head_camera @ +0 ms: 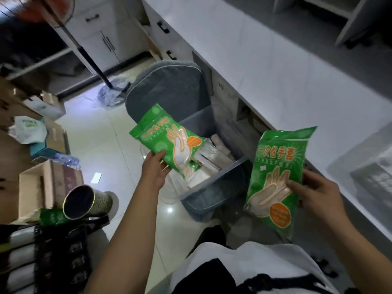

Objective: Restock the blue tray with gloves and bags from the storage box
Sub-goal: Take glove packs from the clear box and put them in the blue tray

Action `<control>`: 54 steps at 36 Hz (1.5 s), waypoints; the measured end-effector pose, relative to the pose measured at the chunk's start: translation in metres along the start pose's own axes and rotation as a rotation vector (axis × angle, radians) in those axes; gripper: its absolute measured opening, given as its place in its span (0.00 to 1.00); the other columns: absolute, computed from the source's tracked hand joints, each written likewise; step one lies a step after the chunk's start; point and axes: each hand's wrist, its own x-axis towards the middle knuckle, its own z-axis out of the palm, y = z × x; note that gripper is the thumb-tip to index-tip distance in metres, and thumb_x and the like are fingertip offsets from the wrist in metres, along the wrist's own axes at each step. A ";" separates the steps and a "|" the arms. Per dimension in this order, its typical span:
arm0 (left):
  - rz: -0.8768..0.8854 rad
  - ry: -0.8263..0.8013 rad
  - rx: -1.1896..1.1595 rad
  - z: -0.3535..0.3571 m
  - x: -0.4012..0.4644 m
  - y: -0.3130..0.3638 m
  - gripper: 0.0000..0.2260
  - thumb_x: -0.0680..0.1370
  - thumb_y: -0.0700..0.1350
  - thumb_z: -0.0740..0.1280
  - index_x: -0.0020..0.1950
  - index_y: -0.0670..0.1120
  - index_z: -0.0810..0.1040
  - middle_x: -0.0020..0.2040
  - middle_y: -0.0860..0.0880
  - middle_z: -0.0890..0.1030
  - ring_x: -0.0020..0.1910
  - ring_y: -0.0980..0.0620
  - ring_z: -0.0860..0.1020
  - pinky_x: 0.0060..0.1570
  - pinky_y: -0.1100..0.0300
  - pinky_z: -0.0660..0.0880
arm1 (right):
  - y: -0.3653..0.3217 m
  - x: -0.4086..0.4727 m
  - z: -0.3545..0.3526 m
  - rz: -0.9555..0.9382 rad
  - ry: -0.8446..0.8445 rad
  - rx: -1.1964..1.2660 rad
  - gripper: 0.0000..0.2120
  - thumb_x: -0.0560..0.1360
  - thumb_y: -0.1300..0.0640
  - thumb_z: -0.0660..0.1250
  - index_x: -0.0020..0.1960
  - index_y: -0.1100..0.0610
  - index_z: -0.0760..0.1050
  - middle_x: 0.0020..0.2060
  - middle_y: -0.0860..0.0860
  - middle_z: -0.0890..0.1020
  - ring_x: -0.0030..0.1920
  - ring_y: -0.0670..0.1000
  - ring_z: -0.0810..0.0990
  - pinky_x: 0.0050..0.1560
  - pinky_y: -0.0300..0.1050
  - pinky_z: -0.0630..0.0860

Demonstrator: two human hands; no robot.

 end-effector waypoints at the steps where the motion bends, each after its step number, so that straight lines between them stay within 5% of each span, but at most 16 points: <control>1: -0.001 -0.014 -0.019 0.001 -0.005 0.002 0.17 0.80 0.38 0.64 0.68 0.47 0.73 0.61 0.43 0.80 0.57 0.43 0.80 0.52 0.48 0.79 | 0.001 -0.002 -0.004 -0.010 -0.001 0.009 0.15 0.73 0.70 0.69 0.50 0.50 0.81 0.32 0.40 0.85 0.29 0.41 0.83 0.25 0.32 0.74; 9: -0.017 -0.211 0.080 0.027 -0.055 0.003 0.15 0.78 0.43 0.67 0.66 0.50 0.76 0.58 0.46 0.84 0.51 0.46 0.83 0.44 0.50 0.81 | 0.006 -0.019 -0.043 -0.095 -0.012 0.123 0.15 0.73 0.68 0.70 0.50 0.49 0.83 0.40 0.45 0.87 0.36 0.46 0.86 0.31 0.36 0.79; 16: -0.066 -0.501 0.241 0.092 -0.111 -0.023 0.23 0.75 0.40 0.69 0.70 0.45 0.73 0.65 0.41 0.79 0.62 0.40 0.78 0.60 0.41 0.76 | -0.004 -0.047 -0.105 -0.204 0.039 0.189 0.13 0.70 0.63 0.72 0.52 0.52 0.84 0.43 0.49 0.88 0.38 0.49 0.87 0.32 0.38 0.80; 22: -0.126 -0.797 0.259 0.147 -0.151 -0.049 0.23 0.74 0.35 0.66 0.69 0.41 0.73 0.66 0.38 0.78 0.62 0.38 0.77 0.60 0.45 0.76 | -0.009 -0.076 -0.185 -0.239 0.102 0.258 0.28 0.62 0.49 0.80 0.60 0.53 0.81 0.52 0.56 0.86 0.47 0.63 0.86 0.43 0.60 0.82; 29: -0.194 -1.035 0.442 0.207 -0.175 -0.064 0.22 0.73 0.34 0.69 0.67 0.41 0.76 0.63 0.38 0.80 0.57 0.42 0.81 0.56 0.49 0.79 | -0.021 -0.104 -0.255 -0.260 0.261 0.324 0.31 0.64 0.50 0.81 0.65 0.55 0.78 0.57 0.60 0.84 0.52 0.66 0.84 0.49 0.68 0.78; 33: -0.223 -1.109 0.528 0.246 -0.183 -0.076 0.25 0.69 0.35 0.73 0.65 0.42 0.76 0.61 0.36 0.81 0.57 0.38 0.80 0.62 0.40 0.73 | -0.048 -0.116 -0.256 -0.302 0.259 0.309 0.33 0.59 0.49 0.82 0.61 0.56 0.80 0.54 0.59 0.85 0.50 0.63 0.85 0.45 0.57 0.82; 38: -0.298 -1.257 0.556 0.286 -0.205 -0.082 0.24 0.68 0.36 0.74 0.63 0.45 0.78 0.56 0.39 0.83 0.46 0.44 0.84 0.44 0.50 0.83 | -0.082 -0.122 -0.229 -0.322 0.189 0.332 0.30 0.56 0.51 0.83 0.56 0.57 0.82 0.51 0.59 0.86 0.46 0.59 0.86 0.41 0.48 0.83; 40: -0.347 -1.315 0.518 0.297 -0.210 -0.082 0.23 0.67 0.35 0.74 0.61 0.47 0.80 0.53 0.42 0.84 0.40 0.47 0.84 0.35 0.57 0.80 | -0.091 -0.117 -0.216 -0.286 0.236 0.367 0.23 0.60 0.55 0.80 0.54 0.58 0.83 0.49 0.58 0.86 0.44 0.57 0.86 0.40 0.47 0.82; 43: -0.403 -1.367 0.480 0.308 -0.207 -0.082 0.22 0.69 0.32 0.71 0.60 0.50 0.81 0.55 0.43 0.82 0.38 0.49 0.77 0.36 0.58 0.67 | -0.097 -0.104 -0.201 -0.203 0.443 0.253 0.14 0.63 0.56 0.74 0.47 0.58 0.85 0.45 0.55 0.87 0.41 0.53 0.86 0.36 0.44 0.81; 48: -0.503 -1.493 0.456 0.311 -0.192 -0.082 0.22 0.71 0.31 0.66 0.60 0.48 0.81 0.55 0.42 0.83 0.42 0.49 0.85 0.34 0.60 0.80 | -0.086 -0.090 -0.191 -0.037 0.549 0.233 0.15 0.61 0.54 0.75 0.45 0.60 0.85 0.45 0.56 0.87 0.45 0.55 0.86 0.46 0.51 0.80; 52: -0.604 -1.521 0.465 0.309 -0.180 -0.074 0.21 0.71 0.30 0.67 0.61 0.45 0.79 0.49 0.43 0.85 0.30 0.53 0.83 0.26 0.65 0.77 | -0.078 -0.081 -0.178 0.064 0.534 0.300 0.12 0.65 0.56 0.75 0.48 0.58 0.85 0.48 0.58 0.87 0.44 0.56 0.86 0.37 0.47 0.81; 54: -0.652 -1.534 0.487 0.311 -0.173 -0.070 0.19 0.74 0.33 0.65 0.64 0.44 0.77 0.49 0.40 0.85 0.32 0.50 0.83 0.27 0.63 0.77 | -0.075 -0.077 -0.171 0.097 0.580 0.327 0.12 0.65 0.56 0.76 0.48 0.57 0.85 0.48 0.58 0.87 0.41 0.55 0.86 0.35 0.46 0.79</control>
